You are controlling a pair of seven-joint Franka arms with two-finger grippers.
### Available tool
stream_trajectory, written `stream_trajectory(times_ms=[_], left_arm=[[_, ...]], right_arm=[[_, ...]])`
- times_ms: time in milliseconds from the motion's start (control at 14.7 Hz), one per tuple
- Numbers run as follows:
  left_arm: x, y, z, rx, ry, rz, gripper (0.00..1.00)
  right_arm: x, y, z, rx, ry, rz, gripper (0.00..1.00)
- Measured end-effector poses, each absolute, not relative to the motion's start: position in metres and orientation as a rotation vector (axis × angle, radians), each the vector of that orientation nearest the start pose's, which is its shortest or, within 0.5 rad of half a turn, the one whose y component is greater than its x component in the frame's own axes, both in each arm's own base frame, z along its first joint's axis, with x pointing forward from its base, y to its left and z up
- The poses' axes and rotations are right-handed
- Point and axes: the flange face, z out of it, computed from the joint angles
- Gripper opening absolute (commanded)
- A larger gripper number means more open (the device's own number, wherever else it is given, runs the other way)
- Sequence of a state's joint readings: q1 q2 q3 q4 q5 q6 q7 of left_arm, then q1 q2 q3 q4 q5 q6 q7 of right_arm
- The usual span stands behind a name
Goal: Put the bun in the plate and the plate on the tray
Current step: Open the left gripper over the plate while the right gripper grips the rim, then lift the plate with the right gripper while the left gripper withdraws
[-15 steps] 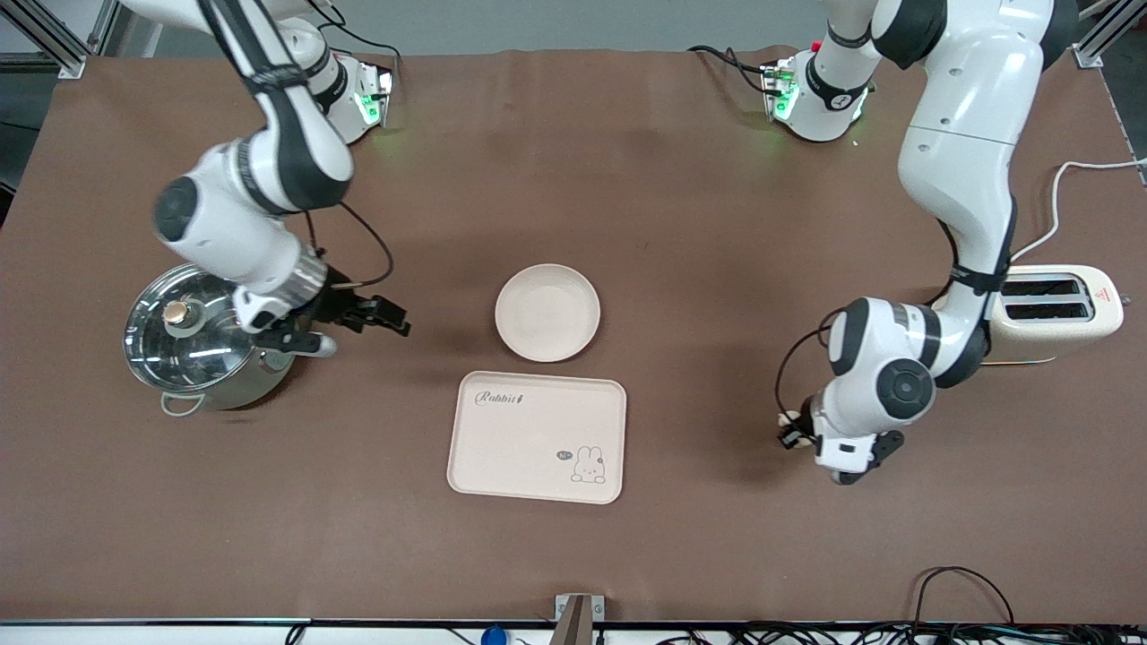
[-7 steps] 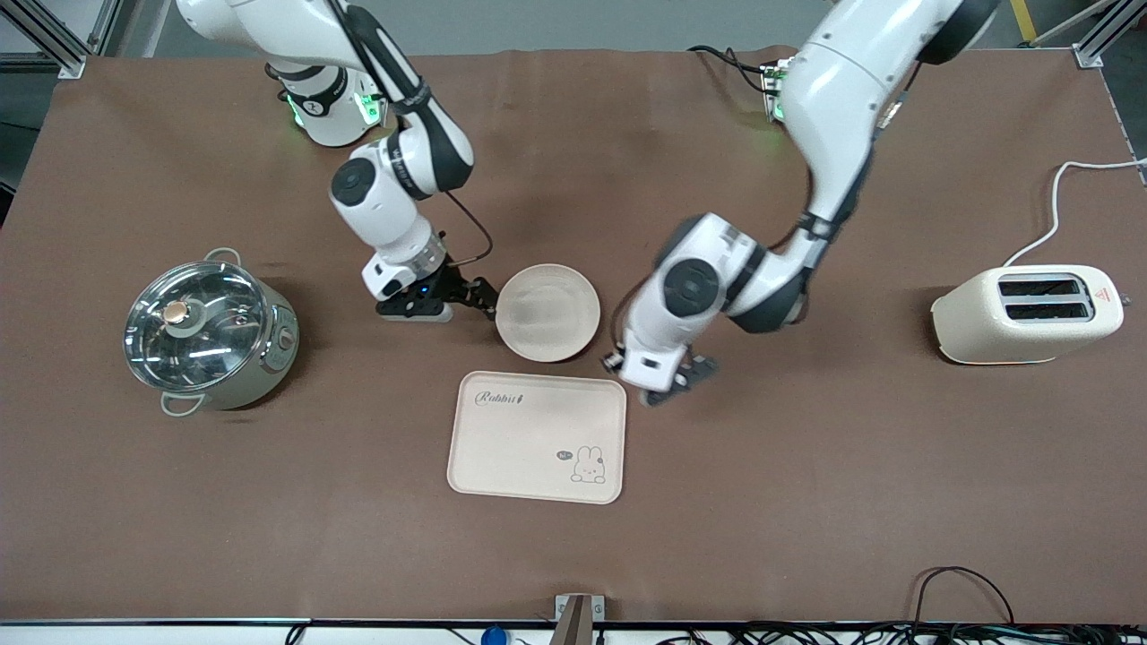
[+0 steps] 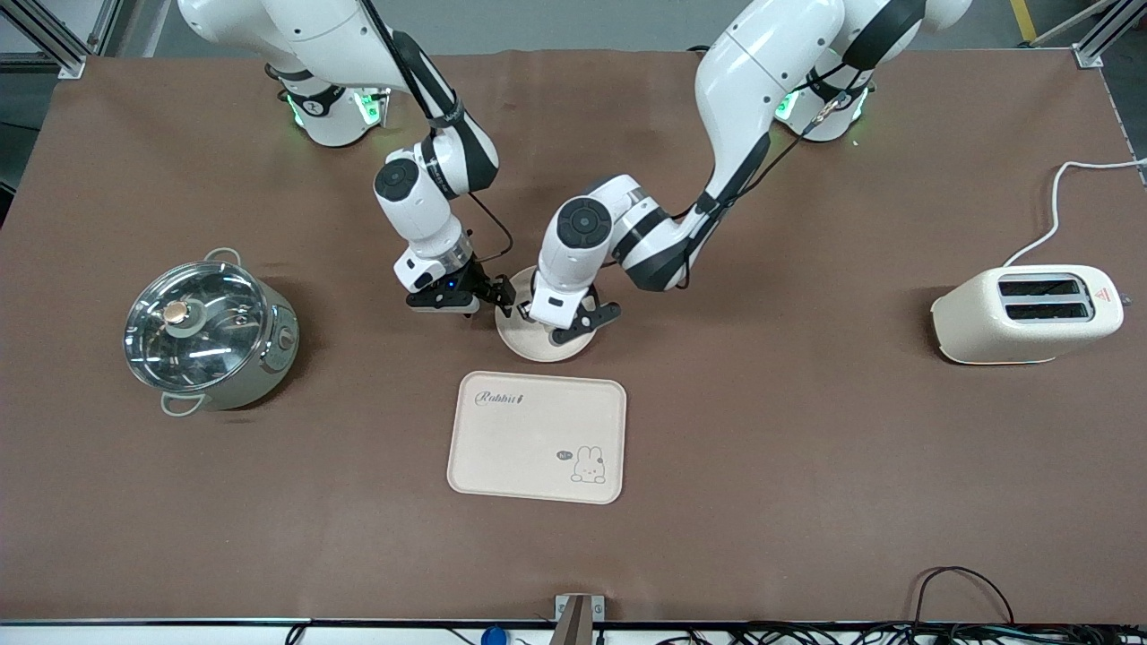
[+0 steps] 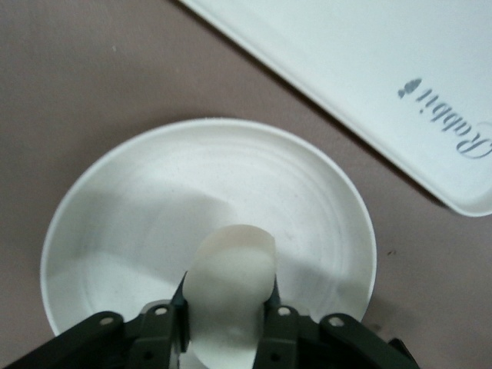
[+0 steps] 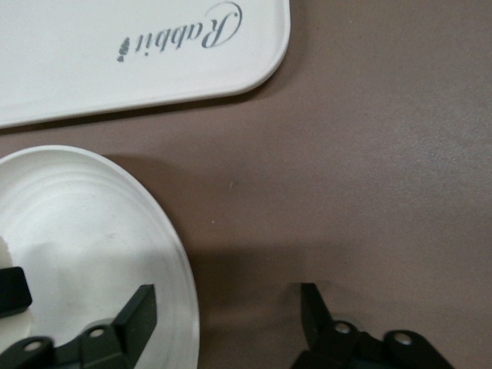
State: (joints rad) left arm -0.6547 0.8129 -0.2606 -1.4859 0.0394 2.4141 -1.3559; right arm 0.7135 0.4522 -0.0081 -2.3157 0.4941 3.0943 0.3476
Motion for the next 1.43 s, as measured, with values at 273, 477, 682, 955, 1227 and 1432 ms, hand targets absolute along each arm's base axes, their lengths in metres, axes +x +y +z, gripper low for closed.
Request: stream_trajectory(times_ms=[273, 477, 682, 955, 1227, 1432], left_arm=[[0.485, -0.555, 0.227, -3.243, -0.862, 0.110, 1.00], [0.502, -0.548, 0.267, -3.230, -0.879, 0.088, 1.00], [0.553, -0.498, 0.337, -3.163, -0.946, 0.003, 1.00], [0.627, -0.371, 0.416, -3.165, -0.756, -0.115, 1.00], [0.652, -0.269, 0.476, -3.140, -0.427, -0.172, 1.00], [0.661, -0.187, 0.515, -3.118, -0.286, -0.168, 1.00]], right_arm=[[0.435, 0.318, 0.176, -2.873, 0.189, -0.326, 0.78], [0.434, 0.322, 0.177, -2.872, 0.180, -0.326, 0.61], [0.425, 0.333, 0.174, -2.869, 0.160, -0.328, 0.14], [0.426, 0.336, 0.176, -2.859, 0.157, -0.354, 0.00], [0.431, 0.336, 0.180, -2.834, 0.235, -0.360, 0.00], [0.440, 0.335, 0.185, -2.796, 0.343, -0.359, 0.00]])
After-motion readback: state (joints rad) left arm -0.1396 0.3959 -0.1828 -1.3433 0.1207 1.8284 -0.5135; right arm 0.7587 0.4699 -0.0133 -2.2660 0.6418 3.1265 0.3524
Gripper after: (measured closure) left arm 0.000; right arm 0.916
